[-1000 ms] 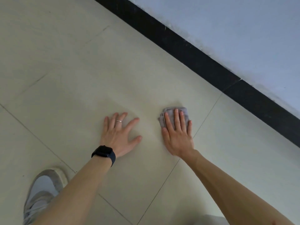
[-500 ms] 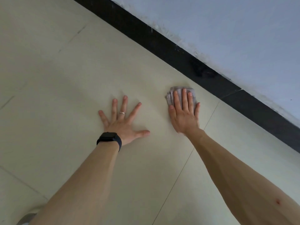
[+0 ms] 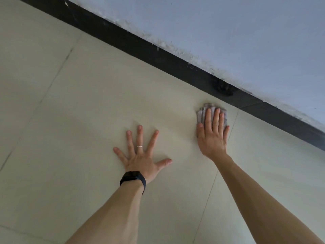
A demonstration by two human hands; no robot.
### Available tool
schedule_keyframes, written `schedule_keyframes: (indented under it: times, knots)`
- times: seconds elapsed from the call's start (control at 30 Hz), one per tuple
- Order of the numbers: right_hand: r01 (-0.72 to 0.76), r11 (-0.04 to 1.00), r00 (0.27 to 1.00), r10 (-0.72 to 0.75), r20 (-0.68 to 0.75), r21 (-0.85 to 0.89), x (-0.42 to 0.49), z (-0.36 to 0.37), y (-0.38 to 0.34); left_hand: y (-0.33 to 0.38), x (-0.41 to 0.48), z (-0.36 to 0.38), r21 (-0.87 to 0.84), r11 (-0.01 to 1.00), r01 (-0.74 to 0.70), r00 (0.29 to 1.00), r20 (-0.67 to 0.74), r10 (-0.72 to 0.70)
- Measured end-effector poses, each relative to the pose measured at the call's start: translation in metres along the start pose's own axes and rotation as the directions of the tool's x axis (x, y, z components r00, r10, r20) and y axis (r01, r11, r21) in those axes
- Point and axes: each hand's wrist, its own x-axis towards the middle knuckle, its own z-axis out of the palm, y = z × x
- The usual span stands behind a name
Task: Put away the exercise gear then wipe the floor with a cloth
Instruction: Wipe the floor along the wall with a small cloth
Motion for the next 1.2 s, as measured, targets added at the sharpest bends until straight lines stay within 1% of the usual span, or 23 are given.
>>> schedule_keyframes:
  times: [0.07, 0.13, 0.17, 0.2, 0.23, 0.3, 0.33, 0.37, 0.4, 0.43, 0.47, 0.53, 0.57, 0.63, 0.73, 0.83, 0.87, 0.93, 1.03, 1.07, 1.1, 1.13, 1.2]
  knots:
    - [-0.219, 0.969, 0.974, 0.224, -0.035, 0.116, 0.022, -0.007, 0.008, 0.000, 0.000, 0.000, 0.006, 1.000, -0.004, 1.000, -0.004, 0.005]
    - [-0.412, 0.887, 0.890, 0.441, -0.118, 0.207, 0.040, -0.008, -0.002, -0.001, 0.002, 0.001, 0.018, 1.000, -0.009, 1.000, -0.021, 0.010]
    - [-0.460, 0.861, 0.854, 0.495, -0.157, 0.215, 0.040, -0.004, -0.015, -0.002, 0.002, 0.002, 0.026, 1.000, -0.012, 1.000, -0.025, 0.012]
    - [-0.458, 0.864, 0.852, 0.494, -0.173, 0.210, 0.038, 0.001, -0.032, -0.002, 0.002, 0.002, 0.030, 0.999, -0.013, 0.999, -0.030, 0.014]
    - [-0.397, 0.897, 0.892, 0.427, -0.150, 0.196, 0.029, 0.007, -0.048, -0.003, 0.002, 0.003, 0.030, 0.999, -0.014, 0.999, -0.035, 0.015]
    - [-0.084, 0.993, 0.994, 0.089, -0.060, 0.082, 0.001, 0.021, -0.073, -0.005, 0.001, 0.002, 0.024, 1.000, -0.010, 0.999, -0.035, 0.010]
    - [0.096, 0.995, 0.995, -0.096, -0.017, 0.002, -0.013, 0.025, -0.075, -0.005, 0.002, 0.002, 0.025, 1.000, -0.016, 0.999, -0.038, 0.017]
    - [0.249, 0.966, 0.968, -0.247, 0.036, -0.071, -0.018, 0.024, -0.069, -0.005, 0.002, 0.001, 0.027, 0.999, -0.024, 0.999, -0.044, 0.025]
    - [0.347, 0.932, 0.937, -0.341, 0.073, -0.102, -0.015, 0.018, -0.059, -0.006, 0.002, 0.001, 0.024, 0.999, -0.032, 0.998, -0.048, 0.034]
    - [0.367, 0.922, 0.929, -0.357, 0.092, -0.123, -0.009, 0.011, -0.048, -0.007, 0.002, 0.001, 0.021, 0.999, -0.046, 0.997, -0.052, 0.047]
    - [0.315, 0.941, 0.948, -0.304, 0.096, -0.121, -0.002, 0.004, -0.038, -0.007, 0.002, 0.001, 0.016, 0.998, -0.059, 0.997, -0.054, 0.060]
    - [0.065, 0.997, 0.993, -0.061, 0.098, -0.045, 0.002, -0.008, -0.026, -0.010, 0.003, 0.004, 0.018, 0.996, -0.090, 0.994, -0.056, 0.091]
    - [-0.019, 1.000, 0.994, 0.019, 0.104, -0.007, -0.004, -0.007, -0.026, -0.013, 0.004, 0.005, 0.021, 0.994, -0.106, 0.992, -0.059, 0.107]
    - [-0.027, 0.999, 0.994, 0.029, 0.101, -0.017, -0.034, 0.010, -0.034, -0.017, 0.007, 0.004, 0.005, 0.987, -0.160, 0.986, -0.045, 0.160]
    - [0.136, 0.986, 0.989, -0.130, 0.070, -0.095, -0.115, 0.050, -0.040, -0.040, 0.003, 0.004, 0.030, 0.952, -0.305, 0.948, -0.080, 0.307]
    - [0.383, 0.914, 0.923, -0.372, 0.101, -0.134, -0.213, 0.090, -0.058, -0.096, -0.018, 0.014, 0.170, 0.868, -0.467, 0.828, -0.260, 0.497]
    - [0.460, 0.877, 0.886, -0.444, 0.129, -0.140, -0.243, 0.102, -0.064, -0.119, -0.028, 0.021, 0.226, 0.857, -0.464, 0.804, -0.299, 0.514]
    - [0.584, 0.799, 0.810, -0.562, 0.169, -0.144, -0.289, 0.122, -0.072, -0.157, -0.048, 0.037, 0.315, 0.861, -0.400, 0.809, -0.321, 0.493]
    - [0.735, 0.662, 0.677, -0.706, 0.207, -0.149, -0.277, 0.120, -0.058, -0.178, -0.055, 0.044, 0.347, 0.873, -0.343, 0.832, -0.319, 0.454]
    - [0.738, 0.652, 0.674, -0.713, 0.192, -0.170, -0.260, 0.114, -0.053, -0.178, -0.052, 0.043, 0.351, 0.875, -0.334, 0.840, -0.311, 0.445]
    - [0.699, 0.689, 0.715, -0.682, 0.152, -0.193, -0.240, 0.109, -0.050, -0.177, -0.050, 0.042, 0.352, 0.877, -0.327, 0.848, -0.300, 0.437]
    - [0.609, 0.769, 0.792, -0.602, 0.097, -0.196, -0.220, 0.103, -0.049, -0.176, -0.050, 0.041, 0.355, 0.877, -0.323, 0.851, -0.297, 0.433]
    - [0.319, 0.940, 0.947, -0.320, 0.007, -0.117, -0.205, 0.095, -0.060, -0.179, -0.052, 0.043, 0.359, 0.877, -0.319, 0.846, -0.310, 0.434]
